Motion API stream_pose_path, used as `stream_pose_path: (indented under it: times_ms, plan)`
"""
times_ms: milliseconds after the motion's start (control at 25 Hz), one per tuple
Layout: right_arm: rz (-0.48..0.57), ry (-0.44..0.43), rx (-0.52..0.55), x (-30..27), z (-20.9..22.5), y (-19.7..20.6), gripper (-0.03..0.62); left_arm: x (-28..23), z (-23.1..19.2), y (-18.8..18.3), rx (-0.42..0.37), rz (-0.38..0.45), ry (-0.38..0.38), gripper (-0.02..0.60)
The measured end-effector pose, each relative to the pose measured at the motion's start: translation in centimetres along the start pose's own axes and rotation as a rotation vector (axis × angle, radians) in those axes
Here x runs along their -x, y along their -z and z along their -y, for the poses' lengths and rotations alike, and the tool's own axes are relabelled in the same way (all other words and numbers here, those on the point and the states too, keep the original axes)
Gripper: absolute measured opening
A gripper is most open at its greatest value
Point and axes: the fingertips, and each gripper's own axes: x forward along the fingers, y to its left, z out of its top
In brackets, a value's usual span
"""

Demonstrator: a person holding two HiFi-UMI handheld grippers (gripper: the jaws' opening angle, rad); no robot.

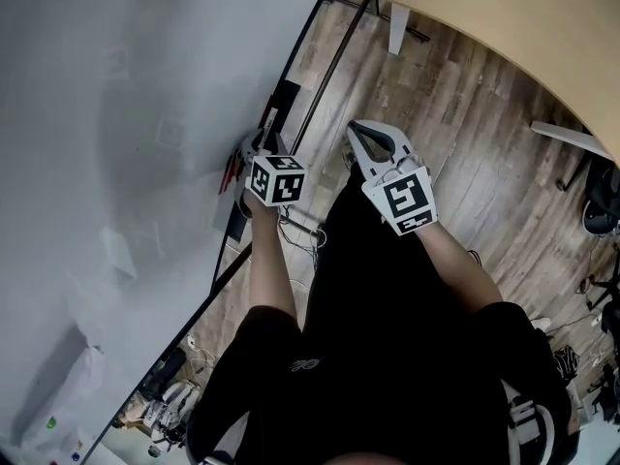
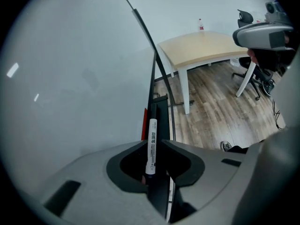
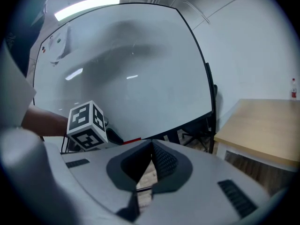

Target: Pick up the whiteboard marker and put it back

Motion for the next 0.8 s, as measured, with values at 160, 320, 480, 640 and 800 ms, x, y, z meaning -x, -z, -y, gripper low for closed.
stream_pose_path:
  times_ms: [160,320,480,640,800]
  plan:
    - [0.000,0.011,-0.014,-0.3,1.0,-0.1,0.002,-1.0,0.3,-0.3,-0.002,-0.020,0.026,0.108]
    - [0.006,0.008,-0.020,-0.6,1.5,-0.6,0.002,-1.2,0.4,-0.7,-0.006,-0.037,0.032,0.112]
    - [-0.002,0.010,-0.030,-0.7,1.9,-0.4,0.001,-1.6,0.2,-0.9,0.023,-0.046,0.025,0.098]
    - [-0.012,0.018,-0.042,-0.6,2.3,0.2,0.002,-1.9,0.2,-1.1,0.045,-0.051,0.025,0.093]
    - [-0.018,0.028,-0.047,-0.6,2.7,0.5,0.000,-2.4,0.3,-1.2,0.048,-0.076,0.050,0.063]
